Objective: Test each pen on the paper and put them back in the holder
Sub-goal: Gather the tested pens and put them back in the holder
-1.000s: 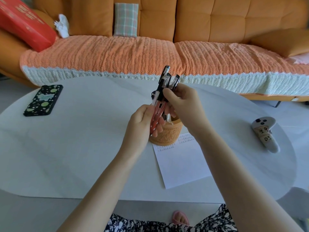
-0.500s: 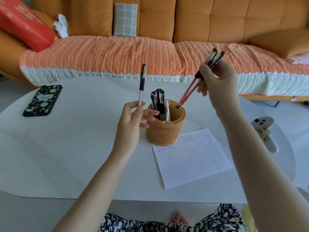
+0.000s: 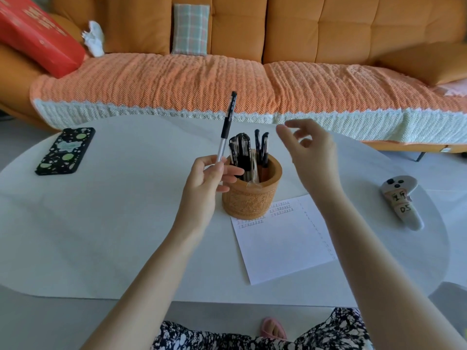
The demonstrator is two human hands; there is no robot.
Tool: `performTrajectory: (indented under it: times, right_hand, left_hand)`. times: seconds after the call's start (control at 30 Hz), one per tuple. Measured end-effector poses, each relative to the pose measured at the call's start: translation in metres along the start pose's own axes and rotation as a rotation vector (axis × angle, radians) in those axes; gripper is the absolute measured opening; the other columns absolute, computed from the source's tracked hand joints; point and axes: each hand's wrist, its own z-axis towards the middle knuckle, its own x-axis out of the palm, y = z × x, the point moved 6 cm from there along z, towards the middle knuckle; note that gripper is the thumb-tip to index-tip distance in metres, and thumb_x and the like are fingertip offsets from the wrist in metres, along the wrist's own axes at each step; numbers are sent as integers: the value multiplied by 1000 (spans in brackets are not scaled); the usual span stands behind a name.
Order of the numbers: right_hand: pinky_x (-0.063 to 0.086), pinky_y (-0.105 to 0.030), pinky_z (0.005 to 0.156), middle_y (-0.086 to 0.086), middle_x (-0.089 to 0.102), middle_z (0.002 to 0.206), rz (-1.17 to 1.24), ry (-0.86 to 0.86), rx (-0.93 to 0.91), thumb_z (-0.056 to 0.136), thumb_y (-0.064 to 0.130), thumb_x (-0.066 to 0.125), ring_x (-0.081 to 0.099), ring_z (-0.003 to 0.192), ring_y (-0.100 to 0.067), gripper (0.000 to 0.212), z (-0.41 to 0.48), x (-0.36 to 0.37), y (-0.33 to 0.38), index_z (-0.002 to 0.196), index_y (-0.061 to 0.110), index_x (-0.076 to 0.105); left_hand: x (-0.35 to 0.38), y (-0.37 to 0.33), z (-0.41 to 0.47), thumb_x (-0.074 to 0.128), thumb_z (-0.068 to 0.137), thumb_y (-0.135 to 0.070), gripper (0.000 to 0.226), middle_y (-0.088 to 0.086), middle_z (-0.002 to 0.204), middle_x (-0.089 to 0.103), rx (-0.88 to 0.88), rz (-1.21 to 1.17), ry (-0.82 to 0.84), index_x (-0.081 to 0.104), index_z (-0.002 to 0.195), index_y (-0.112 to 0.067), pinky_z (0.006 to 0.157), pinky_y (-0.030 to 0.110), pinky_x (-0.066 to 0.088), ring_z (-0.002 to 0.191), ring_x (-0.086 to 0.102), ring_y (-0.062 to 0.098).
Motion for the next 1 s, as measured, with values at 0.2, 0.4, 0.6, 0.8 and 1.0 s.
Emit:
performTrajectory:
  times: [0.2, 0.4, 0.6, 0.8, 1.0]
  right_hand:
    - [42, -17, 45, -3, 65, 81, 338, 268, -53, 90, 23, 65, 54, 46, -6, 24, -6, 33, 49, 106, 5, 63]
    - [42, -20, 46, -14, 64, 73, 435, 125, -51, 94, 13, 57, 53, 46, -6, 11, 3, 27, 45, 94, 2, 60]
    - [48, -23, 53, -6, 61, 82, 227, 57, -146, 94, 11, 52, 61, 58, -6, 17, 8, 21, 37, 110, 6, 56]
    - [47, -18, 64, 0, 49, 109, -47, 233, -313, 90, 15, 61, 53, 60, -14, 46, -14, 48, 32, 134, 18, 47]
    - [52, -37, 70, 3, 46, 120, -183, 230, -347, 95, 29, 54, 56, 69, -12, 33, -23, 42, 24, 128, 27, 59]
  left_hand:
    - [9, -2, -1, 42, 98, -16, 15, -10, 78, 72, 16, 23, 80, 52, 105, -7, 67, 19, 45, 76, 60, 5]
    - [6, -3, -1, 56, 91, -21, 18, -10, 107, 65, 56, 128, 39, 55, 109, -18, 83, 15, 44, 99, 57, 0]
    - [-2, 10, -2, 73, 77, -21, 46, -9, 124, 51, 95, 287, -5, 50, 117, -25, 80, 3, 38, 110, 48, 2]
    - [2, 23, 0, 81, 70, -16, 76, -5, 130, 36, 129, 411, 20, 39, 133, -24, 92, 12, 35, 119, 40, 7]
    - [6, 42, 3, 73, 57, -41, 104, -5, 144, 28, 9, 432, 106, 22, 145, -19, 100, 24, 30, 130, 32, 4]
